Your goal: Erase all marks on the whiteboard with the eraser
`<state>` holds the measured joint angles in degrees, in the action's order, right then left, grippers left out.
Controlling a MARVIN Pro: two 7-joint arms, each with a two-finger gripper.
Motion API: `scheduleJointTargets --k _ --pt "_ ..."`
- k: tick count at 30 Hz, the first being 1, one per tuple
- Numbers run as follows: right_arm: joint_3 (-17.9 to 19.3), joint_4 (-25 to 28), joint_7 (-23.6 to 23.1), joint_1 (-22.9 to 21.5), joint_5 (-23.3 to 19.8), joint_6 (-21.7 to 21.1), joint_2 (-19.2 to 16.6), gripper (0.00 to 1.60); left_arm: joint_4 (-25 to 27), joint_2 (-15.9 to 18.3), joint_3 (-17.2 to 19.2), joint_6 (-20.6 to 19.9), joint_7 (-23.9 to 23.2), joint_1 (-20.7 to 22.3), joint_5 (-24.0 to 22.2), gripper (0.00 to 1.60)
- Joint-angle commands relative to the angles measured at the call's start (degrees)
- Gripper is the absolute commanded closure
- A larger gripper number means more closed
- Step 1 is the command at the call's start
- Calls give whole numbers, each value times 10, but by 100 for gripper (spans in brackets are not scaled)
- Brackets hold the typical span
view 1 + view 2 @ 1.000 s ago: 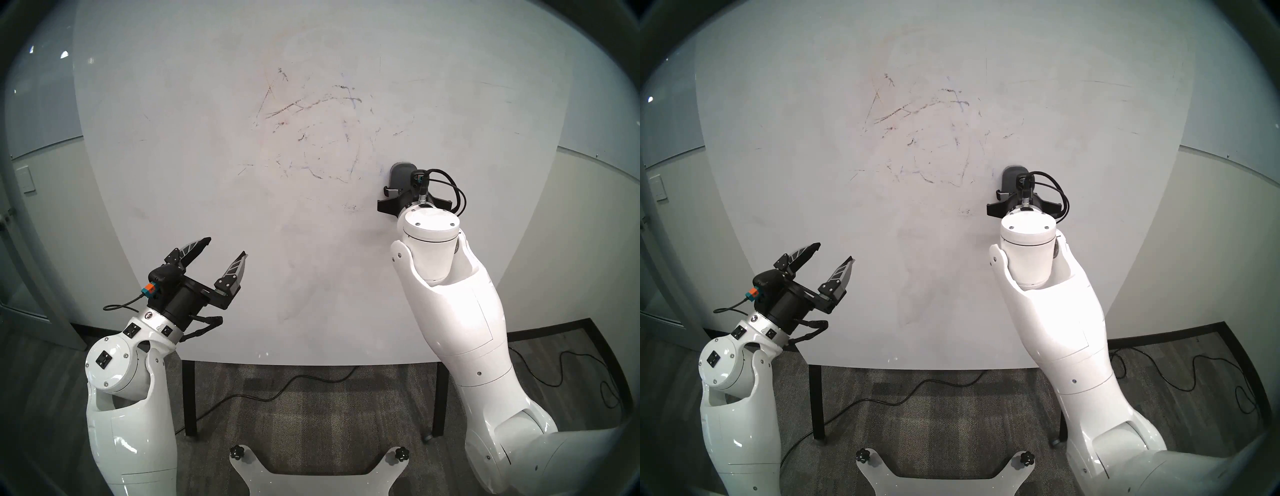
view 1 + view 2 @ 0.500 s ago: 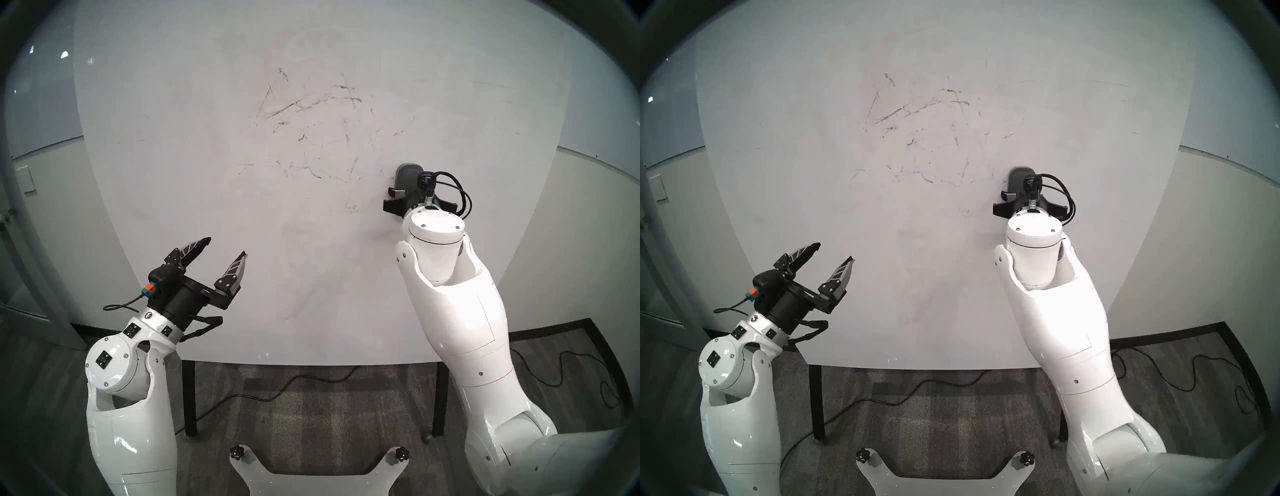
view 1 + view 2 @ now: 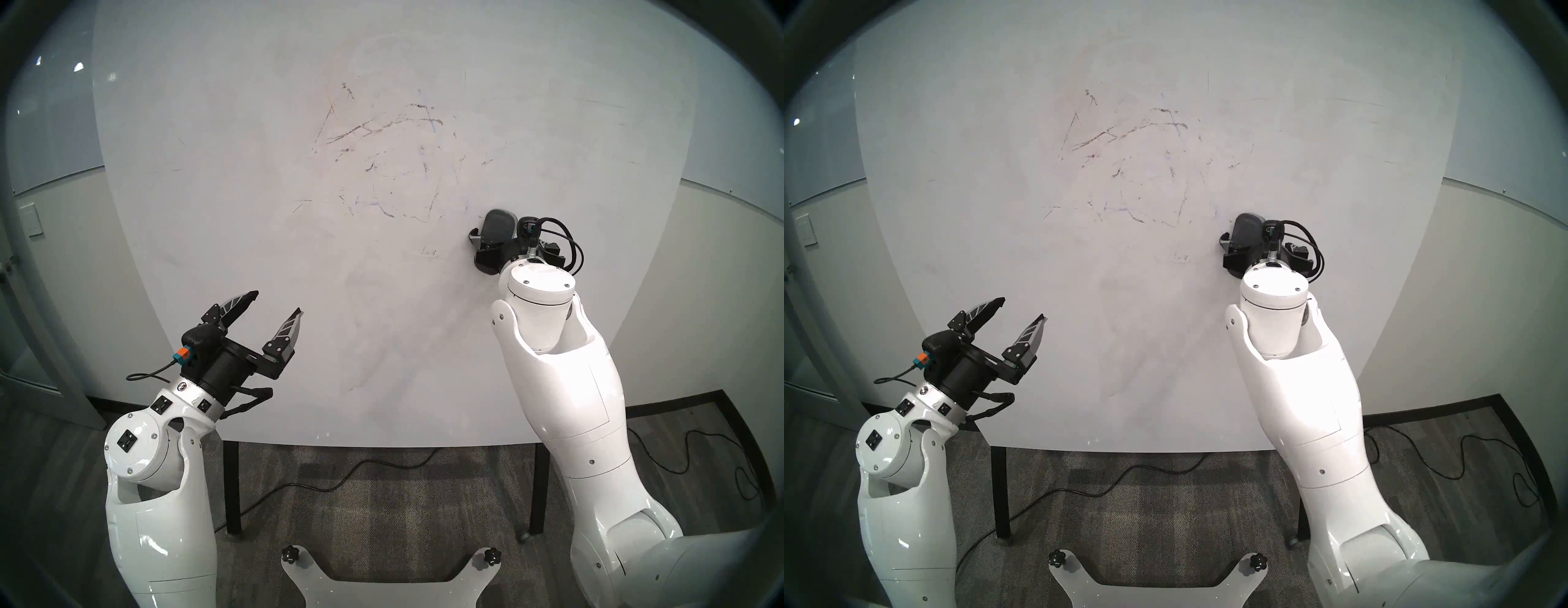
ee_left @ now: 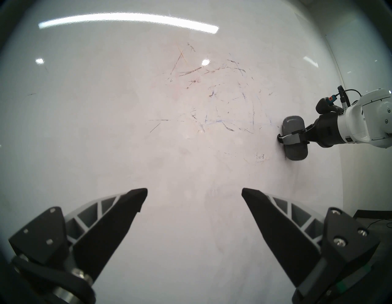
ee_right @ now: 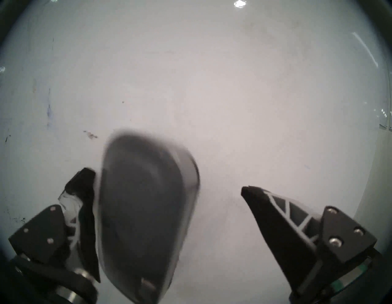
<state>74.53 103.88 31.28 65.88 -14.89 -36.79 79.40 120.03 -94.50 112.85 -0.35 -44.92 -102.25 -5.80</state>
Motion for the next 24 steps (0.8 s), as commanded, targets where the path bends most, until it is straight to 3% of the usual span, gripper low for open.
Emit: scheduleJointTargets --k 1,18,24 --pt "45 -21 21 -19 10 3 -20 0 11 0 -1 1 0 1 -3 0" --pt "45 -19 20 -16 13 8 -15 0 11 0 -1 1 0 0 -3 0" --pt "50 29 24 7 8 -12 -16 0 11 0 -1 1 0 0 -3 0"
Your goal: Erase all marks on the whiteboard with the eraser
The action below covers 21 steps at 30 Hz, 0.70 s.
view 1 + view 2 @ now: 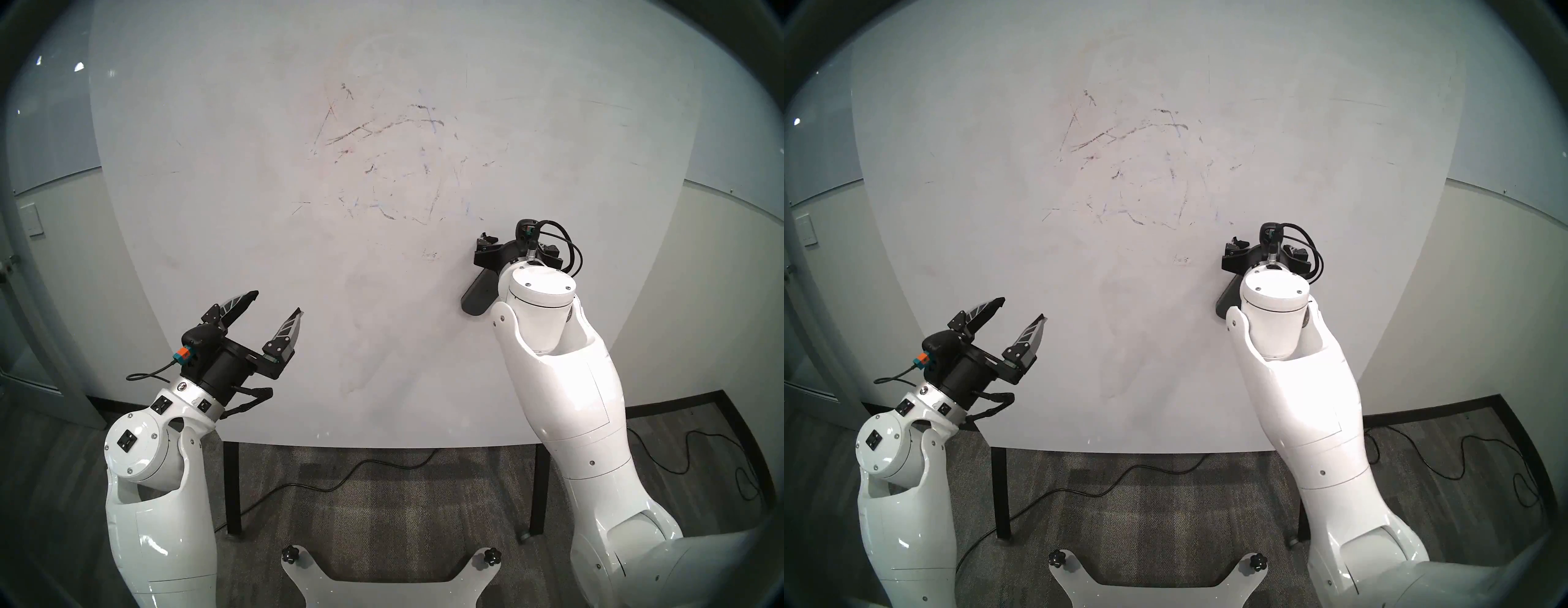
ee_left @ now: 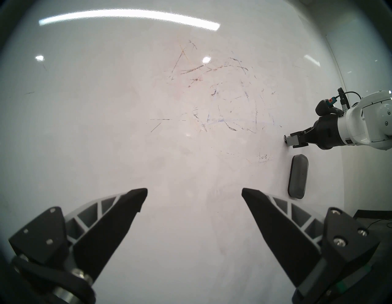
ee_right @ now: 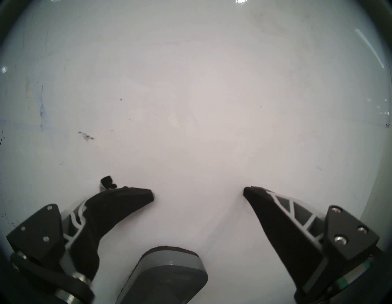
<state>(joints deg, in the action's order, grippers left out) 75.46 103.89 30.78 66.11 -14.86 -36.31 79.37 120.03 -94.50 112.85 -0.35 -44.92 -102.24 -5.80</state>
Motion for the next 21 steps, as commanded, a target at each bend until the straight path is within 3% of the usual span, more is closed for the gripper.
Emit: scheduleJointTargets --k 1,11,21 --pt "42 38 29 10 7 -21 -17 0 11 0 -1 1 0 0 -3 0" --pt "79 134 22 73 -9 -80 -30 0 11 0 -1 1 0 0 -3 0" --pt "110 211 -19 137 -46 -133 -50 0 11 0 -1 1 0 0 -3 0"
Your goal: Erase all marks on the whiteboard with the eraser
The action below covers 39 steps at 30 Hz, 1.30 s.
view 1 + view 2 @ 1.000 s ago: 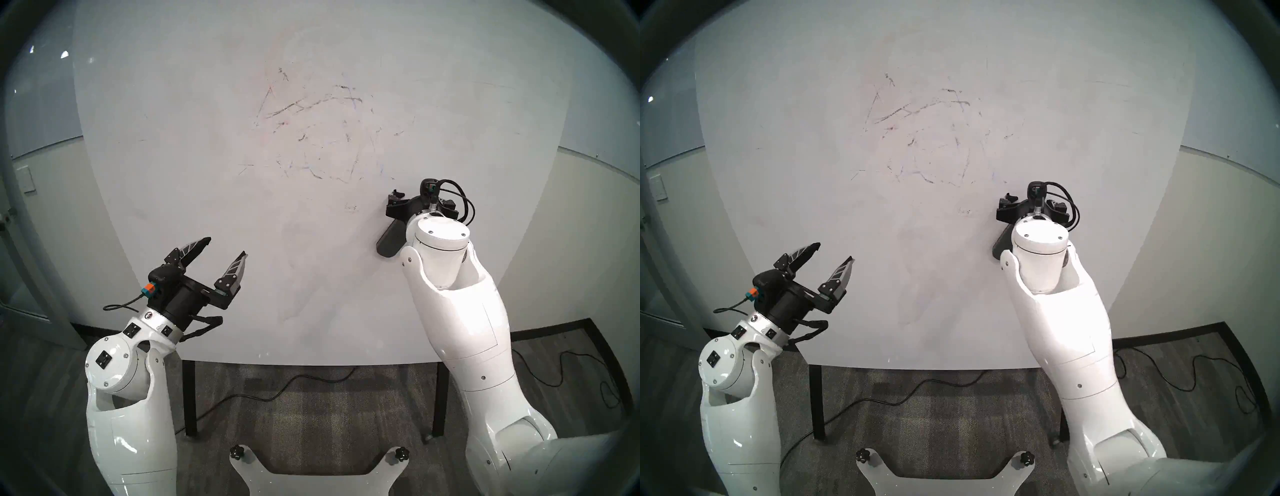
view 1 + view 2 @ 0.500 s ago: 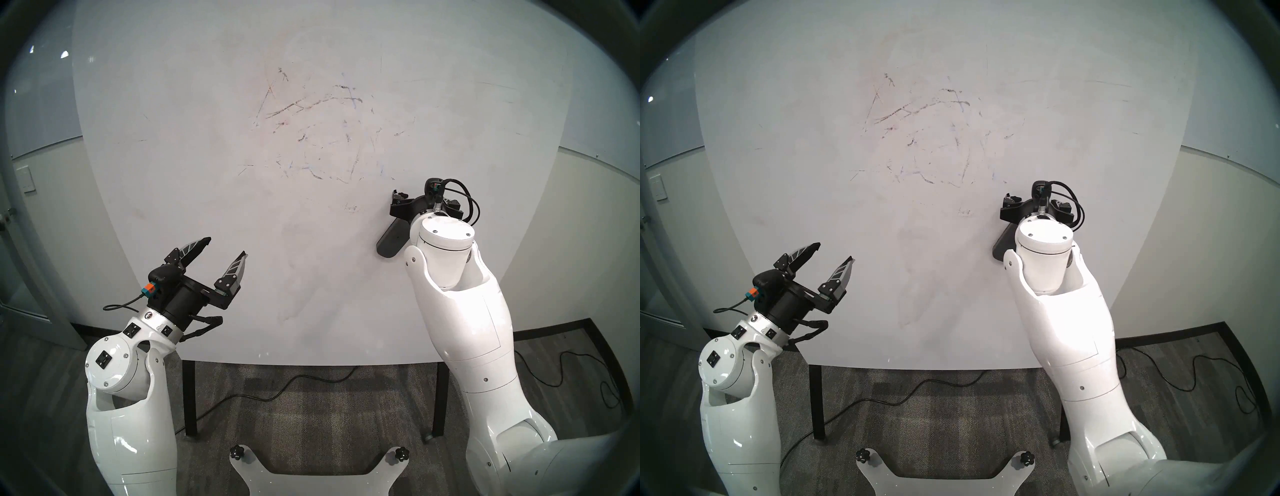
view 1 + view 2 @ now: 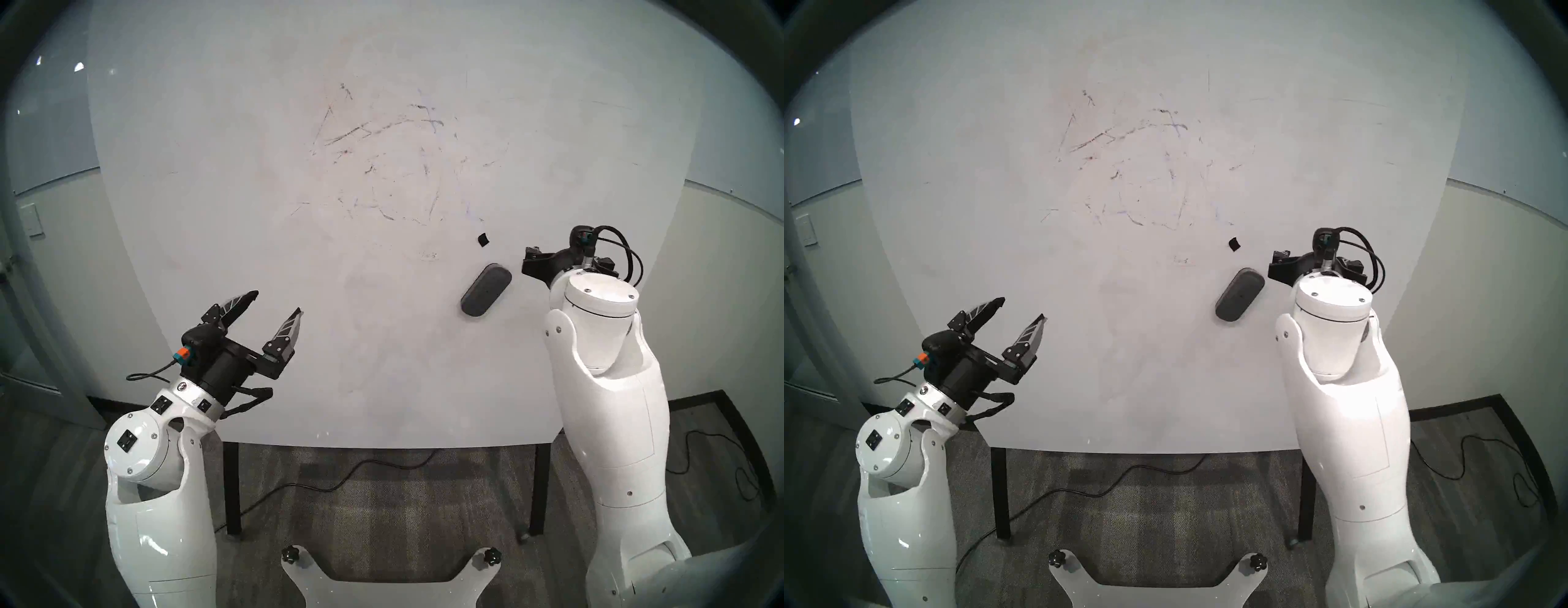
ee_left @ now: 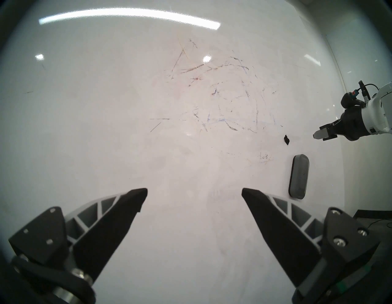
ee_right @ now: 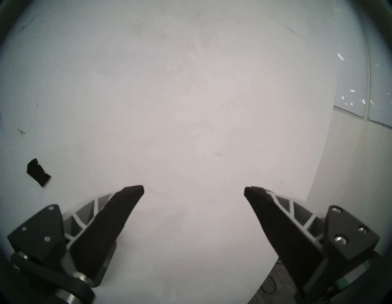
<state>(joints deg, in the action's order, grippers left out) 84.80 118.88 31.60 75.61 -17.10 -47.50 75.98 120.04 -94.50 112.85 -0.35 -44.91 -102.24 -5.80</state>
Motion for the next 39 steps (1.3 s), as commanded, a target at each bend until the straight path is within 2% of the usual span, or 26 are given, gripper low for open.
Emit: scheduleJointTargets --k 1,12,20,26,36,39 --pt "19 68 -35 47 -30 -27 -18 0 11 0 -1 1 0 0 -3 0" --pt "42 155 -114 123 -80 -58 -54 0 11 0 -1 1 0 0 -3 0" --pt "74 200 -182 175 -112 -49 -83 0 12 0 -1 1 0 0 -3 0" --pt "110 210 -232 208 -136 -30 -91 0 12 0 -1 1 0 0 -3 0" --pt "126 211 -255 229 -137 -6 -89 0 12 0 -1 1 1 0 -3 0" --pt "123 211 -250 238 -123 20 -87 0 12 0 -1 1 1 0 -3 0"
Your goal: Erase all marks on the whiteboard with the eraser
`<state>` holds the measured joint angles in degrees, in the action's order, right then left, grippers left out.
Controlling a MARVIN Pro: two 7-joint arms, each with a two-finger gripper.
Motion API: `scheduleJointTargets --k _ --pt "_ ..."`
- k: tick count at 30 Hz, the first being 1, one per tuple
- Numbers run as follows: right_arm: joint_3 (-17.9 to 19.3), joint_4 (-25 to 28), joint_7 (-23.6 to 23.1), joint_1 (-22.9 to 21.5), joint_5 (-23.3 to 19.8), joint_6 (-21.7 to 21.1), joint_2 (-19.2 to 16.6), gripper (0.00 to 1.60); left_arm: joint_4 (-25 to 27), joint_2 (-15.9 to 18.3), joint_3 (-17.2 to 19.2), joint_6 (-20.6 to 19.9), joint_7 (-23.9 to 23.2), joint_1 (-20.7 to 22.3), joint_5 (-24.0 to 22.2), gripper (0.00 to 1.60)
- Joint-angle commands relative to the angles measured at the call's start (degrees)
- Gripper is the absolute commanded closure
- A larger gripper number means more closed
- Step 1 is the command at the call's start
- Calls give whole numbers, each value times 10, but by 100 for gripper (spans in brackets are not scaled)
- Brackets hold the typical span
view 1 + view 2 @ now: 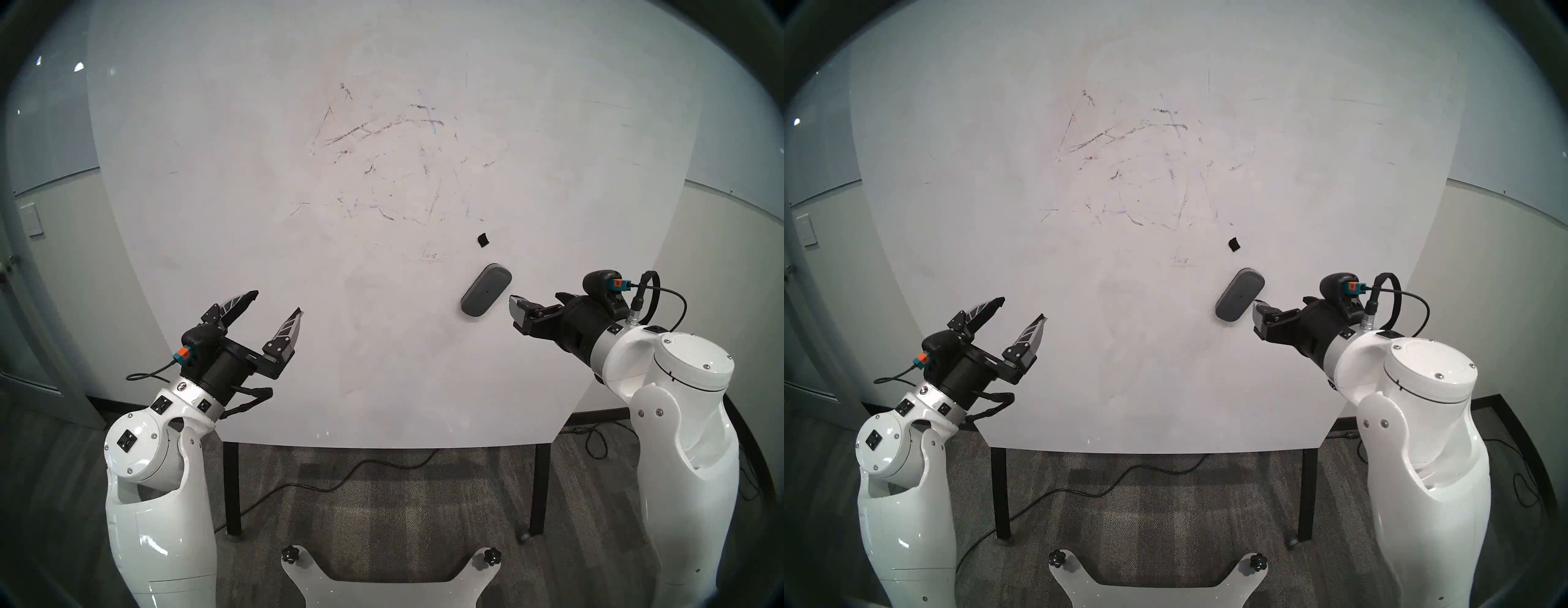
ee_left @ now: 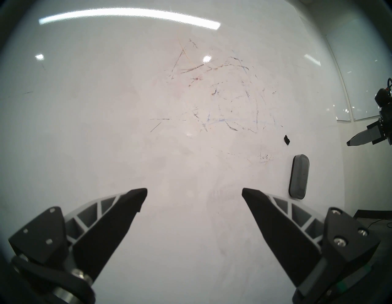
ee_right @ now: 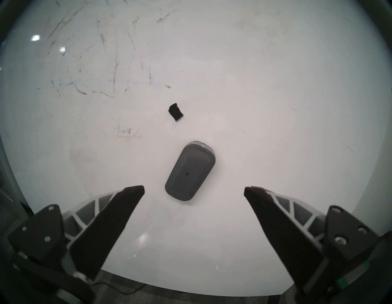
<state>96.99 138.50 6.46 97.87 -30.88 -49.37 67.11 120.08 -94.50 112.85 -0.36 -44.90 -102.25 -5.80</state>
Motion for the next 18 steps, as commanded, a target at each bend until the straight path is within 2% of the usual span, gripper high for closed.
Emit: scheduleJointTargets --k 1,18 --pt "-2 15 9 17 22 49 7 0 12 0 -1 1 0 0 -3 0" --pt "-4 15 6 23 33 62 10 0 12 0 -1 1 1 0 -3 0"
